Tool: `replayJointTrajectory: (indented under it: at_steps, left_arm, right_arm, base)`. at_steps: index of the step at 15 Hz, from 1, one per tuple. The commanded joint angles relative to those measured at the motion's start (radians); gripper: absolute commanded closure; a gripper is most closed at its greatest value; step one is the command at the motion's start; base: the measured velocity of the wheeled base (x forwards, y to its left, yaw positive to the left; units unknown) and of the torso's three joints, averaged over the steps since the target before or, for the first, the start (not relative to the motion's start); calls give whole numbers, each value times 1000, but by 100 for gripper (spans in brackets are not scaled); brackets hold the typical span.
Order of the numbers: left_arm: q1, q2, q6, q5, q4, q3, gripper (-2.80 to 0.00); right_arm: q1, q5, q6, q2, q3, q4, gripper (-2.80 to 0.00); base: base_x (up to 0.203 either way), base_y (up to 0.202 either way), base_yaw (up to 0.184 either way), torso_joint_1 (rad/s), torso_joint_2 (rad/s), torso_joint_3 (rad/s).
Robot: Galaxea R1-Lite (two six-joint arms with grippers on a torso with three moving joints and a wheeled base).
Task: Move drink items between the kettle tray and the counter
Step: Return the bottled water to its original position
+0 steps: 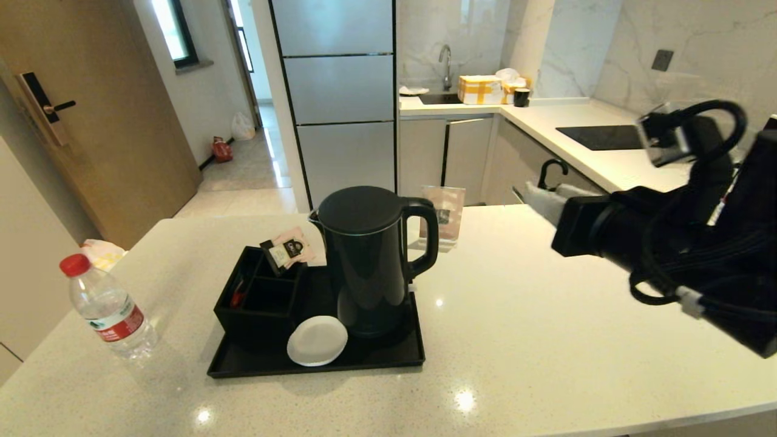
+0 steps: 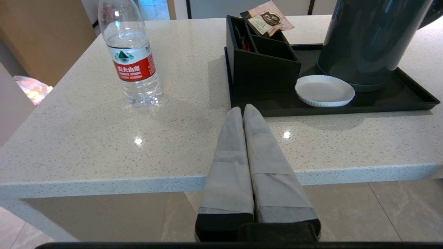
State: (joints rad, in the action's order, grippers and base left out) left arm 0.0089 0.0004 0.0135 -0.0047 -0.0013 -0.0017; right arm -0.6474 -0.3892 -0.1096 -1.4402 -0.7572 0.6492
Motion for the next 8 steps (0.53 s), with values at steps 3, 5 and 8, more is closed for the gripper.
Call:
replayJointTrajectory:
  at_steps: [3, 5, 8]
  left_arm:
    - [0, -2, 0, 0, 0, 0, 0]
    - [0, -2, 0, 0, 1, 0, 0]
    - [0, 0, 0, 0, 0, 0, 0]
  right_arm:
    - [169, -102, -5, 439, -23, -392, 0]
    - [335, -166, -7, 667, -29, -591, 0]
    - [549, -218, -3, 966, -37, -907, 0]
  base:
    - [0, 0, 0, 0, 0, 0]
    - [0, 0, 0, 0, 0, 0]
    - [0, 0, 0, 0, 0, 0]
